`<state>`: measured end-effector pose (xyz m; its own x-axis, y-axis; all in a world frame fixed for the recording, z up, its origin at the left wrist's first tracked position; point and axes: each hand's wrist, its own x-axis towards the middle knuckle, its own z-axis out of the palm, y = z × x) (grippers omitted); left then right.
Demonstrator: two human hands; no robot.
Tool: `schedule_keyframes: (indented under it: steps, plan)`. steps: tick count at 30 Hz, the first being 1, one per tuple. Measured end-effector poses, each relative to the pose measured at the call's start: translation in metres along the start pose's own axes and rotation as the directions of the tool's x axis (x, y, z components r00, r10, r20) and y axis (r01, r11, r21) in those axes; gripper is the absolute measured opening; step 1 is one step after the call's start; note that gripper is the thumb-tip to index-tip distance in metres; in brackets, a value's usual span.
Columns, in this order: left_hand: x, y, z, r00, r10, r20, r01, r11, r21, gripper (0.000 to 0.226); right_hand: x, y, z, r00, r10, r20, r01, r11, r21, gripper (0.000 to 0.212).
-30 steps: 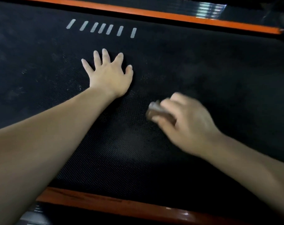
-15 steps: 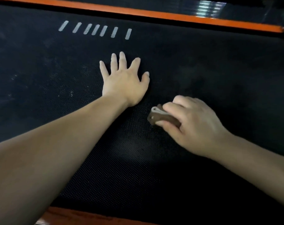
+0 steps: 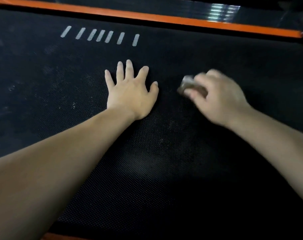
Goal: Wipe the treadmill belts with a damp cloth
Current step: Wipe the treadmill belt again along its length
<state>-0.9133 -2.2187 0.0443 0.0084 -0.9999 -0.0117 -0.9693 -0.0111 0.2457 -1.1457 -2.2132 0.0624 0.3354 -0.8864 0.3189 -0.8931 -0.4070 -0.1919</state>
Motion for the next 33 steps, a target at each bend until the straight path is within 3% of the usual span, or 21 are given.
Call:
schedule_keyframes:
  steps: [2,3,7,9,10,13,14,20,22,25,26,31,33]
  plan:
    - [0.000,0.000,0.000,1.000,0.000,0.002,0.000,1.000,0.000,0.063,0.023,0.013,0.005,0.981,0.193,-0.030,-0.194,0.981,-0.026,0.038]
    - [0.000,0.000,0.001,1.000,-0.001,0.001,0.001,1.000,0.003,0.063,0.026,0.008,0.008,0.978,0.205,-0.042,-0.206,0.978,-0.032,0.035]
    - [0.001,0.000,0.001,1.000,0.000,-0.006,0.000,1.000,0.014,0.063,-0.007,-0.030,0.006,0.999,-0.040,0.036,0.037,0.996,0.076,0.039]
    - [0.001,0.000,0.002,1.000,0.001,-0.010,0.000,1.000,0.014,0.063,-0.001,-0.021,0.004,0.995,-0.071,0.066,0.066,0.995,0.071,0.041]
    - [0.001,0.000,0.002,1.000,0.001,-0.008,-0.001,1.000,0.013,0.063,0.012,-0.009,0.005,0.999,-0.037,0.038,0.036,0.999,0.016,0.041]
    - [0.000,0.001,0.001,1.000,-0.001,0.004,0.001,1.000,0.007,0.063,0.052,0.021,0.006,0.969,0.245,-0.014,-0.246,0.965,-0.089,0.038]
    - [0.000,0.000,0.001,1.000,-0.003,0.003,0.003,1.000,0.006,0.063,0.056,0.018,0.008,0.963,0.269,-0.021,-0.270,0.958,-0.097,0.037]
    - [0.000,0.002,0.000,1.000,-0.004,-0.009,0.004,1.000,0.011,0.062,0.018,-0.020,0.010,0.996,-0.061,0.070,0.057,0.996,0.063,0.034]
    - [-0.001,0.002,-0.001,1.000,0.002,-0.004,-0.002,1.000,0.009,0.062,0.043,0.001,0.012,0.999,0.007,0.033,-0.007,1.000,-0.020,0.038]
    - [-0.002,0.002,-0.001,1.000,0.005,0.008,-0.005,1.000,0.008,0.064,0.087,0.030,0.013,0.954,0.301,0.000,-0.299,0.949,-0.100,0.037]
    - [-0.001,0.002,-0.002,1.000,0.005,0.010,-0.005,1.000,0.015,0.064,0.094,0.029,0.015,0.946,0.325,0.002,-0.322,0.941,-0.107,0.036]
    - [0.001,0.001,0.000,0.997,0.071,-0.014,-0.070,0.996,0.054,0.066,0.068,-0.006,0.021,0.995,0.026,0.101,-0.030,0.999,0.041,0.028]
    - [-0.001,0.001,0.001,0.989,0.149,-0.023,-0.147,0.987,0.061,0.064,0.075,0.006,0.021,0.995,0.025,0.094,-0.027,0.999,0.017,0.029]
